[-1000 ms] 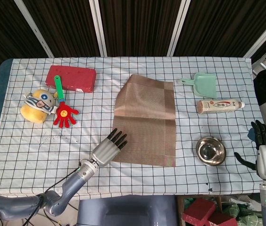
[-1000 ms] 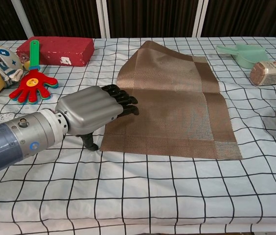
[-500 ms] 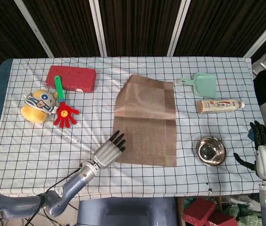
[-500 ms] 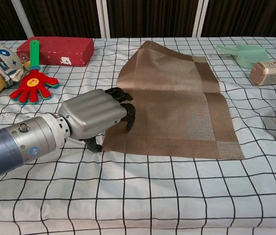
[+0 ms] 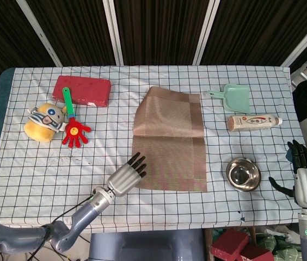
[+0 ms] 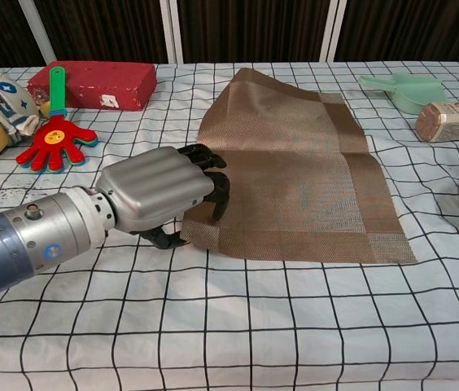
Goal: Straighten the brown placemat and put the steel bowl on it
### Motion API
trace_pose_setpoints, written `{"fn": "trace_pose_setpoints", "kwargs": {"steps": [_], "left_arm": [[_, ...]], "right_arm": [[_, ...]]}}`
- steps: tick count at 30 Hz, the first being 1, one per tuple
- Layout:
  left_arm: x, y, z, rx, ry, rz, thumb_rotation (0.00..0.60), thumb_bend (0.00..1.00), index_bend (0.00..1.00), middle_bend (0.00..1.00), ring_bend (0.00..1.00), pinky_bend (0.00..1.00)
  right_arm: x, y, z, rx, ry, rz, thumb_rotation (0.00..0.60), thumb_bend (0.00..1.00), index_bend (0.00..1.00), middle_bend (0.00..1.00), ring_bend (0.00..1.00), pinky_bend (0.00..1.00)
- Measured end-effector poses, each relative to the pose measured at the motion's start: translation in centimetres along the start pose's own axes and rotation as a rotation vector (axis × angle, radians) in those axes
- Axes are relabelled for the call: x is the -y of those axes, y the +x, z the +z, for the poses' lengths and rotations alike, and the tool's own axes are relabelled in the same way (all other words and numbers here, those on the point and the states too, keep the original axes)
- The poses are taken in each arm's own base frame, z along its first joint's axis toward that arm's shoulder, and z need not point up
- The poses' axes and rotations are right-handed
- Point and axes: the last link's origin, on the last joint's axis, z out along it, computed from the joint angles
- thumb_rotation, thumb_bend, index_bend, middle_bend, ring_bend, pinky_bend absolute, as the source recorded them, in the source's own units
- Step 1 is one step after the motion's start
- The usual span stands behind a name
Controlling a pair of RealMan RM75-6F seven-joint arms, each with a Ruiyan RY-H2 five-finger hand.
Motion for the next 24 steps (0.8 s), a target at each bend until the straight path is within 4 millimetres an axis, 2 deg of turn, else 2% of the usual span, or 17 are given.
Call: {"fn": "trace_pose_setpoints", "kwargs": {"steps": [17,24], "left_arm": [[-0.86,0.29,0.27,-0.095,-0.021,-0.041,0.6,0.36,0.67,0.29,0.09,0.1],[-0.79,0.4,-0.15,-0.11,-0.025,-0.055,0.6,0.38,0.69,0.31,0.09,0.1]], "right_arm": [[0.09,-0.05,-0.12,0.006,0.002,0.001,0.6,0.13,0.05,0.0,0.0,0.17],[0.07,-0.08,-0.12,0.01,0.002,-0.002,0.6,0.12,0.05,0.0,0.0,0.17]]}}
